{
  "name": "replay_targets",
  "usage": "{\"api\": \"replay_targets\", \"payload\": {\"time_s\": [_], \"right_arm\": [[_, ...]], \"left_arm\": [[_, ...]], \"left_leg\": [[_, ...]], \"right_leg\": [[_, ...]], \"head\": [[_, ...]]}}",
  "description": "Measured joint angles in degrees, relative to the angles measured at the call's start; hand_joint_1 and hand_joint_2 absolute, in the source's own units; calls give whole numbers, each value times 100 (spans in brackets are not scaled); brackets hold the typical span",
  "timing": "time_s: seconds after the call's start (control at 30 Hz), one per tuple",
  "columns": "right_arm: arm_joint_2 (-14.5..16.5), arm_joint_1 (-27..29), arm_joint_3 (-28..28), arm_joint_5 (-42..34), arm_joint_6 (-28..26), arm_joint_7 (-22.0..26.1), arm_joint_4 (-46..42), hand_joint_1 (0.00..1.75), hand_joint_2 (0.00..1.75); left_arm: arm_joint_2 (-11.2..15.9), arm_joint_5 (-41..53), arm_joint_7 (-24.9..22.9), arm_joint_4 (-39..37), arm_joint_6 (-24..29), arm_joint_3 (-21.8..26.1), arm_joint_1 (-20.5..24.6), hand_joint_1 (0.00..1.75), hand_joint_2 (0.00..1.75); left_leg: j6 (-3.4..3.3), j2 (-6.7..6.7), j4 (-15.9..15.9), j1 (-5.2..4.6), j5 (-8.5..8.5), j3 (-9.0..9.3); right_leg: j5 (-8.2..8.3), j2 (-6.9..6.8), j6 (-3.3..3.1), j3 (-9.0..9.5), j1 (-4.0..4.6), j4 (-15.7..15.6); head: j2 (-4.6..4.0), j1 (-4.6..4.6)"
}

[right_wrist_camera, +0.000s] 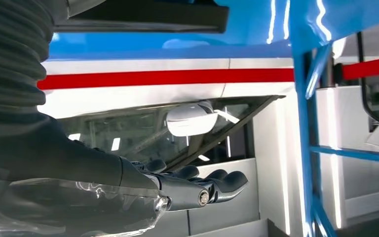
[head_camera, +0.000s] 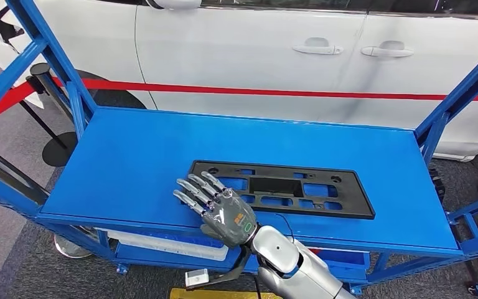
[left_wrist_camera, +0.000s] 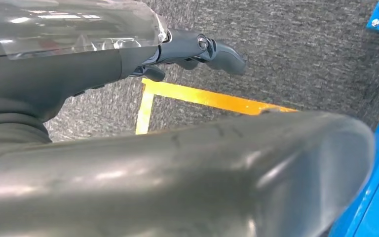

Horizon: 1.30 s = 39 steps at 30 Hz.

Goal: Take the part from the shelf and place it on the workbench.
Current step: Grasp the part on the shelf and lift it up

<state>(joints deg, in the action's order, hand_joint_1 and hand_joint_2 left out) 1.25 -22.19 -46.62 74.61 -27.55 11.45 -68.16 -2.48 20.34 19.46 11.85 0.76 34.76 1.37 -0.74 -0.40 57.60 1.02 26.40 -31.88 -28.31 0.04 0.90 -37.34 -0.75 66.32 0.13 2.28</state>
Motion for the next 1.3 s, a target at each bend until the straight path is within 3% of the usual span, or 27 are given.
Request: {"api": "replay_targets", "payload": {"time_s": [0.03,0.1,0.23,0.3,0.37,0.4,0.43,0.47,0.53,0.6,0.73,0.8,0.87,0.9,0.93,1.0,1.07,1.13,1.2,1.23,1.3], "right_arm": [[53,-59,-3,33,-1,-34,85,0,175],[162,-159,-9,97,-16,-97,258,0,175],[396,-304,-32,253,-55,-230,595,0,175],[499,-382,-53,359,-68,-346,761,0,175],[576,-453,-79,482,-104,-490,989,0,175],[600,-481,-87,545,-127,-556,1117,0,175],[620,-511,-91,608,-152,-617,1245,0,175],[638,-546,-92,669,-176,-669,1373,0,175],[673,-638,-92,777,-220,-761,1608,0,175],[697,-726,-92,917,-241,-888,1831,0,175],[695,-830,-84,1209,-235,-1196,2220,0,175],[675,-893,-51,1303,-233,-1325,2387,0,175],[635,-932,22,1401,-245,-1463,2548,0,175],[609,-943,73,1441,-262,-1534,2618,0,175],[580,-956,125,1473,-285,-1613,2676,0,175],[526,-986,219,1503,-339,-1761,2759,0,175],[477,-1016,303,1514,-379,-1860,2814,0,175],[434,-1048,385,1521,-407,-1919,2865,0,175],[393,-1068,454,1524,-430,-2056,2904,0,175],[371,-1072,493,1525,-449,-2209,2917,23,175],[308,-1076,591,1525,-495,-2609,2934,110,175]], "left_arm": [[-3,9,-1,0,-7,4,2,0,0],[-6,20,-2,0,-19,24,5,0,0],[-4,31,-3,2,-25,82,10,0,0],[-3,54,-2,1,-36,101,10,0,0],[-2,80,-1,0,-51,115,5,0,0],[0,92,-1,0,-56,124,2,0,0],[5,104,-1,0,-56,132,-1,0,0],[10,116,-1,0,-57,140,-1,0,0],[23,137,-3,0,-57,153,4,0,0],[29,156,-8,0,-61,175,15,0,0],[32,181,-19,0,-81,225,16,0,0],[36,191,-22,1,-93,242,25,0,0],[42,219,-26,1,-111,261,31,0,0],[44,234,-30,0,-125,271,31,0,0],[45,253,-33,0,-135,281,31,0,0],[46,282,-36,0,-155,295,31,0,0],[45,302,-36,0,-162,310,32,0,0],[42,311,-36,0,-161,324,33,0,0],[40,325,-36,0,-160,343,32,0,0],[42,338,-36,1,-160,357,32,0,0],[44,372,-30,1,-161,384,34,0,0]], "left_leg": [[21,-2,4,-9,12,7],[79,-3,3,-21,25,2],[215,3,88,-15,119,-23],[256,6,629,0,429,-266],[286,6,1406,5,746,-651],[294,6,1624,6,776,-771],[297,6,1627,6,693,-792],[293,7,1403,7,509,-703],[271,7,630,4,106,-359],[225,-2,168,-11,-35,-158],[93,-5,90,-2,-39,-144],[27,8,62,15,-57,-138],[0,11,62,12,-57,-143],[-2,11,63,11,-56,-139],[-2,9,63,10,-53,-130],[1,4,63,10,-47,-107],[13,-4,62,8,-38,-84],[51,-7,61,-5,-29,-76],[111,-6,36,-11,-36,-66],[142,-5,25,-9,-33,-59],[184,1,172,-18,100,-108]], "right_leg": [[147,-1,-24,179,13,-383],[234,10,-64,352,42,-782],[241,22,-172,385,30,-859],[247,6,-232,418,14,-896],[238,-1,-259,423,29,-894],[233,-1,-265,427,37,-890],[226,0,-266,432,41,-884],[216,5,-263,439,42,-874],[176,19,-232,443,53,-824],[146,30,-183,413,76,-767],[76,29,-79,372,75,-677],[-204,26,-17,169,53,-225],[-544,24,25,-201,39,543],[-601,24,36,-335,34,801],[-550,24,38,-376,32,862],[-241,23,22,-198,32,462],[66,19,-23,154,42,-253],[200,15,-72,372,77,-730],[214,24,-109,394,107,-812],[231,27,-137,408,86,-840],[276,17,-205,449,43,-921]], "head": [[1,1],[1,1],[0,4],[0,9],[0,10],[1,10],[1,10],[2,10],[1,10],[1,4],[0,-11],[1,-28],[1,-38],[0,-38],[0,-39],[0,-39],[1,-39],[1,-40],[1,-43],[1,-45],[2,-33]]}}
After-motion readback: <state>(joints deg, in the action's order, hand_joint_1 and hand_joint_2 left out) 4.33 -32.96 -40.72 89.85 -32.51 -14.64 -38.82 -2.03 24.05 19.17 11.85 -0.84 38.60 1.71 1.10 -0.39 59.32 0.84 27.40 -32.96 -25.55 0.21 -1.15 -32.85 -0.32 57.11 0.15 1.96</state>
